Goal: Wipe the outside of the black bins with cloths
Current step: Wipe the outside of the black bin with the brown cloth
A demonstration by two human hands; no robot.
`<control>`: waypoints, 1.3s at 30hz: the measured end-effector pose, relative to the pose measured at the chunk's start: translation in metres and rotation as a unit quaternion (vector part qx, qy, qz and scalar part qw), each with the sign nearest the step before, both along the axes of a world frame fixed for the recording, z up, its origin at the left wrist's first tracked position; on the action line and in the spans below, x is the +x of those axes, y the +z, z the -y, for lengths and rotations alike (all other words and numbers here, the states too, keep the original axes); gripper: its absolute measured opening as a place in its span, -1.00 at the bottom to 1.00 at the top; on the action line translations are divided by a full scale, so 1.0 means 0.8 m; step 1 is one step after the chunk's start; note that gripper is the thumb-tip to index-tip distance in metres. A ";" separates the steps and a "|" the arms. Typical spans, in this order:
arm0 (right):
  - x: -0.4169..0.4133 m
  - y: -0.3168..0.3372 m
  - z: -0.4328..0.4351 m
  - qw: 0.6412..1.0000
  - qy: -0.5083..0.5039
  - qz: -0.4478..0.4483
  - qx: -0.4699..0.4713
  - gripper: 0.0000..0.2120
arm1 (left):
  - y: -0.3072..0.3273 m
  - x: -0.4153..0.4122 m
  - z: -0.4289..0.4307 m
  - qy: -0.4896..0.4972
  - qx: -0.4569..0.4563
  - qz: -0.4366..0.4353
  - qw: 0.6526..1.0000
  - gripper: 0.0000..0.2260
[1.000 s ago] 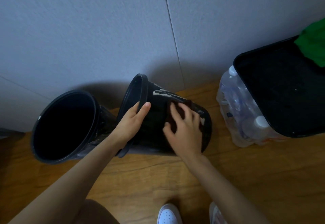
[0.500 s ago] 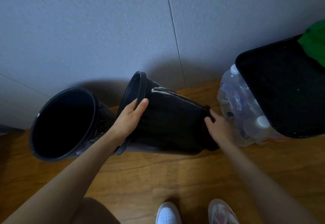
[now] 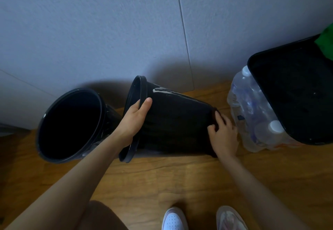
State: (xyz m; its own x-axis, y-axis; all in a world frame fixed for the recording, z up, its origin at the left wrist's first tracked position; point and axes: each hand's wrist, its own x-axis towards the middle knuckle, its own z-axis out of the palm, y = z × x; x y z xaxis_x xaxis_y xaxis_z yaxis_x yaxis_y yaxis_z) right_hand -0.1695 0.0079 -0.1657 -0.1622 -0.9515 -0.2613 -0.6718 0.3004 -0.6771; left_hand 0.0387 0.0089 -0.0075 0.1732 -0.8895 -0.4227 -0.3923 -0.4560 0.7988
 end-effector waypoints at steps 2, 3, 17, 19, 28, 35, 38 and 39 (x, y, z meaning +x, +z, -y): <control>-0.012 -0.010 0.002 0.999 -0.012 0.014 0.029 -0.53 | 0.001 0.000 -0.001 -0.007 -0.005 -0.006 1.000 -0.81; -0.015 -0.013 -0.003 0.999 -0.010 0.014 0.030 -0.54 | 0.002 0.000 -0.002 -0.015 -0.009 -0.010 1.000 -0.83; 0.087 0.134 0.019 0.948 0.159 0.067 -0.266 -0.56 | -0.003 -0.015 -0.014 -0.118 -0.057 0.026 0.991 -0.82; 0.092 0.137 0.031 0.947 0.190 0.055 -0.252 -0.58 | -0.002 -0.010 -0.014 -0.114 -0.059 0.023 0.991 -0.82; 0.023 0.080 0.081 0.989 0.148 0.009 0.002 -0.64 | -0.001 -0.009 -0.024 -0.136 -0.048 0.023 0.989 -0.83; 0.046 0.132 0.054 0.979 0.107 0.168 -0.048 -0.56 | 0.000 -0.014 -0.028 -0.157 -0.045 0.004 0.987 -0.84; 0.058 0.160 0.060 0.955 0.128 0.261 -0.062 -0.55 | 0.000 -0.017 -0.030 -0.167 -0.052 0.006 0.985 -0.83; 0.062 0.162 0.063 0.953 0.132 0.266 -0.067 -0.56 | 0.001 -0.018 -0.030 -0.167 -0.052 0.005 0.985 -0.83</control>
